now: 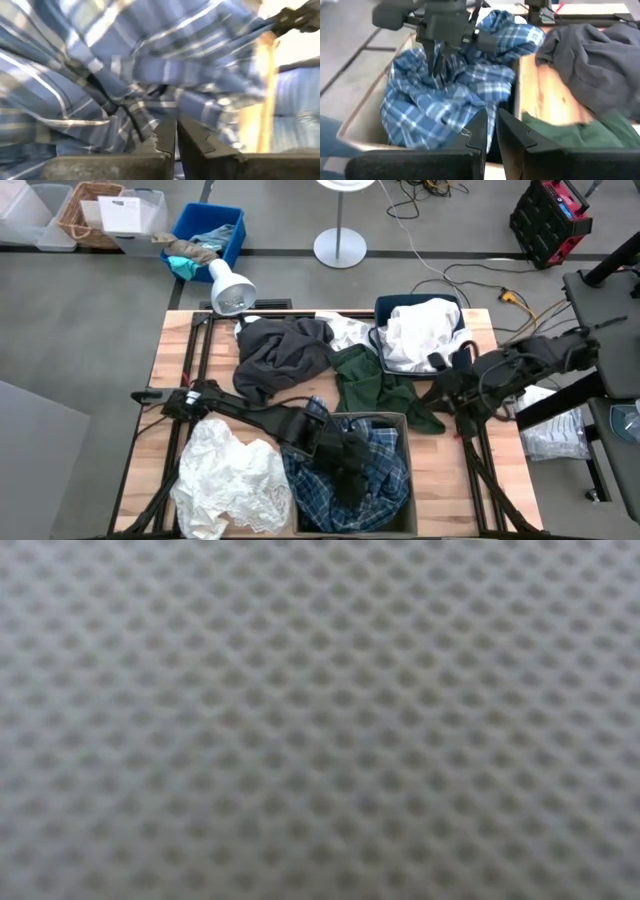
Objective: Sort clothes
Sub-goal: Put the blue checkered polo shirt into the brown laundry organizer
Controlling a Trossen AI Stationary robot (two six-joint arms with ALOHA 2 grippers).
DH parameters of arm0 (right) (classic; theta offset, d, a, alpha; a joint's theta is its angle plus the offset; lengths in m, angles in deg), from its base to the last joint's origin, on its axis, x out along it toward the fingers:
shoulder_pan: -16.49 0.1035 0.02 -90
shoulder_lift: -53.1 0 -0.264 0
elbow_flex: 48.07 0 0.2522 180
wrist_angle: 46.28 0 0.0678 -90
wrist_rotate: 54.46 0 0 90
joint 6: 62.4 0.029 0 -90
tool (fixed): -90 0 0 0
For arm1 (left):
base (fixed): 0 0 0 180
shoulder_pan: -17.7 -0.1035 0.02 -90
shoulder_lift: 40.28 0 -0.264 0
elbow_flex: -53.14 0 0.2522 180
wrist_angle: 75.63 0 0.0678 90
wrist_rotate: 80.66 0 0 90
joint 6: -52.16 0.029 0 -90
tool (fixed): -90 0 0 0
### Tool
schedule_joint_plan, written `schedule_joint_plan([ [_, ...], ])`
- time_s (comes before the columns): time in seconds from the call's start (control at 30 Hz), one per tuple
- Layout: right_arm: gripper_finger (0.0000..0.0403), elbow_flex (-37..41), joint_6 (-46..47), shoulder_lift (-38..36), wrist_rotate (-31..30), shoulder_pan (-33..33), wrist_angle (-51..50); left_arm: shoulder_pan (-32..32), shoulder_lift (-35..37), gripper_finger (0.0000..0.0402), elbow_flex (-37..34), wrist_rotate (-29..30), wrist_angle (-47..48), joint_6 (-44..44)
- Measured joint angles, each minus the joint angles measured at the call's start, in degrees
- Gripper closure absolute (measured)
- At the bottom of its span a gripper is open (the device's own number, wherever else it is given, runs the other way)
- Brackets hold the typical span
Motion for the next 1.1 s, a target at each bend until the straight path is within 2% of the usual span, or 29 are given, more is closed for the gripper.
schedule_joint_plan([
  [0.2,0.0374,8.3,1.5,1.1,0.3,0.1,15.5,0.0,4.1,0.0402,0.0,2.3,-0.4,4.1],
  [0.3,0.0382,13.0,2.5,2.1,1.4,0.6,25.1,0.0,7.6,0.0402,0.0,5.9,0.0,8.8],
  [0.37,0.0390,15.9,2.8,3.2,1.7,1.2,31.1,0.2,10.8,0.0402,0.0,10.8,1.0,12.5],
  [0.43,0.0392,18.3,3.2,5.0,1.7,1.8,35.3,0.9,14.0,0.0402,0.0,17.9,6.0,15.3],
  [0.53,0.0393,21.0,4.2,9.0,1.7,2.0,40.6,2.2,18.0,0.0402,0.0,30.6,17.7,15.2],
  [0.6,0.0394,21.7,5.2,12.0,1.7,2.0,42.7,3.0,19.9,0.0402,0.0,35.8,24.5,14.0],
  [0.7,0.0394,21.5,6.3,16.9,1.2,2.0,42.9,3.7,21.5,0.0402,-0.1,36.5,31.8,12.7],
  [0.87,0.0394,18.4,9.4,22.7,0.1,2.0,38.6,4.8,23.2,0.0402,-5.7,33.5,31.3,18.1],
  [0.97,0.0394,16.3,9.6,25.6,-2.9,2.5,34.8,5.0,25.9,0.0402,-13.3,31.3,31.1,18.5],
  [1.1,0.0394,13.5,9.5,28.1,-5.5,3.4,31.9,4.9,30.2,0.0402,-25.9,27.8,30.4,14.5],
])
